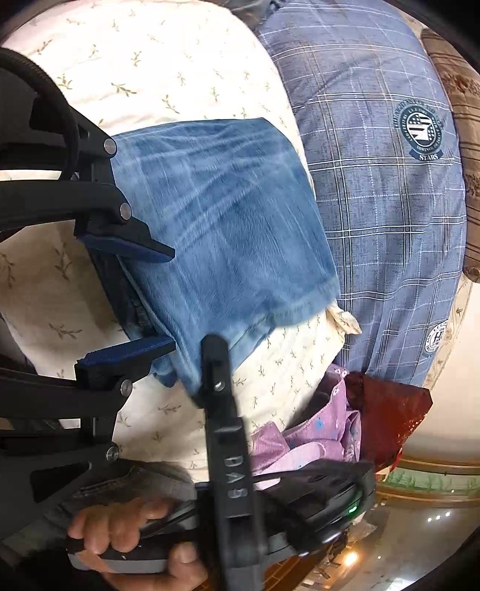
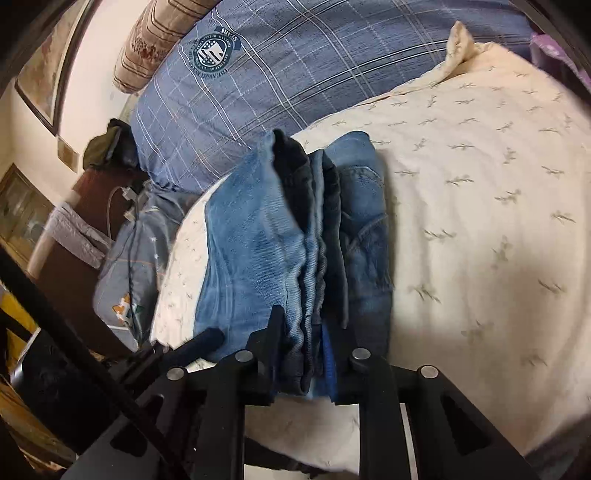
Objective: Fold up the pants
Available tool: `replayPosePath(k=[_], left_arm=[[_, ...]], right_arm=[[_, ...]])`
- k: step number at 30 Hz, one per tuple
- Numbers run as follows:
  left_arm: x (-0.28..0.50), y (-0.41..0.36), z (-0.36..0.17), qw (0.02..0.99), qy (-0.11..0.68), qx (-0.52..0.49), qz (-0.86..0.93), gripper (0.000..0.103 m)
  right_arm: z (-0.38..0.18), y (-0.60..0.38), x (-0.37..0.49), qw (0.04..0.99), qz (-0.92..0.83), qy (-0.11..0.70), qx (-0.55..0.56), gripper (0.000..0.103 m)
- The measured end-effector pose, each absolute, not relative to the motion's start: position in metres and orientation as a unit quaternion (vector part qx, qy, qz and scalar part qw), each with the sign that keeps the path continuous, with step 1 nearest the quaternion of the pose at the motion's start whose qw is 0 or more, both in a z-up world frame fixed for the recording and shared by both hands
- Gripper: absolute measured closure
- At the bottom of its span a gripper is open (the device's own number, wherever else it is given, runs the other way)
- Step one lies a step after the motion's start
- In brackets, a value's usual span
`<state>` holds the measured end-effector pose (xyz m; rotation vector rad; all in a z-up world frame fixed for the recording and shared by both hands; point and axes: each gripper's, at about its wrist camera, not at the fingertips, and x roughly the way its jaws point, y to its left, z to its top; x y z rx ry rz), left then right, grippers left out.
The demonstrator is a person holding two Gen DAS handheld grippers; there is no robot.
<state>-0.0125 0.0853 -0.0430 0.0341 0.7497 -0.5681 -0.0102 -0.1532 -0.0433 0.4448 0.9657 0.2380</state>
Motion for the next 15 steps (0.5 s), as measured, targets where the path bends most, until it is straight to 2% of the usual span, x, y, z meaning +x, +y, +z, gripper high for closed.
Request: replayPosePath(k=[3,5,6,8,9,10,14,15], left_arm=[[-0.007,0.088,-0.046,0.884,0.378,0.005,-0.275,0.061],[-0.005,0.094,-0.038,0.882,0.379,-0.008,-0.28,0.061],[-0.004,0.099,-0.032,0.882,0.375,-0.021,-0.284,0.059],[0.002,0.115,-0.019,0.883,0.373,-0.055,-0.281,0.044],[0.007,0.124,-0.013,0.884,0.37,-0.073,-0.276,0.042],[0.015,0.135,-0.008,0.885,0.369,-0.09,-0.268,0.039],[0.058,0.164,0.0,0.889,0.383,-0.126,-0.216,0.036],[0.072,0.168,-0.001,0.888,0.392,-0.132,-0.201,0.036]], right_arm=[[-0.071,-0.158,-0.009,0.84,0.093,0.487,0.221,0.086],[-0.065,-0.162,-0.007,0.837,0.107,0.484,0.233,0.085],[-0.057,-0.161,-0.01,0.842,0.12,0.472,0.229,0.078],[-0.045,-0.159,-0.013,0.852,0.129,0.455,0.225,0.06],[-0.038,-0.158,-0.013,0.856,0.135,0.445,0.226,0.035],[-0.03,-0.156,-0.011,0.861,0.14,0.435,0.222,0.021],[-0.004,-0.147,0.012,0.877,0.137,0.423,0.184,0.021],[0.001,-0.146,0.023,0.878,0.135,0.425,0.175,0.017]])
